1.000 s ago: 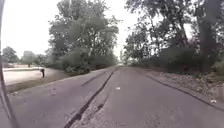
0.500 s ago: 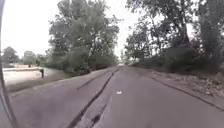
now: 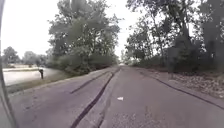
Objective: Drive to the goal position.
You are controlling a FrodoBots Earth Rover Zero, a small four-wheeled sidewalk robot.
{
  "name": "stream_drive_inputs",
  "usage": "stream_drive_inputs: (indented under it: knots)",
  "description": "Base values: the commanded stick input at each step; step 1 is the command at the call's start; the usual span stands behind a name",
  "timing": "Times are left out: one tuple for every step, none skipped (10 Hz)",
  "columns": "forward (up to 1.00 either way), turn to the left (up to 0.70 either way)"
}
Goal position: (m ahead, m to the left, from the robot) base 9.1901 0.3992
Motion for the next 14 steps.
stream_drive_inputs:
  knots:
    - [0.7, 0.03]
    - [0.7, 0.03]
    - [0.7, 0.03]
    - [0.7, 0.03]
    - [0.7, 0.03]
    - [0.7, 0.03]
    - [0.7, 0.03]
    - [0.7, 0.03]
    - [0.7, 0.03]
    - [0.7, 0.03]
    - [0.7, 0.03]
    - [0.7, 0.03]
    - [0.7, 0.02]
    - [0.7, 0.01]
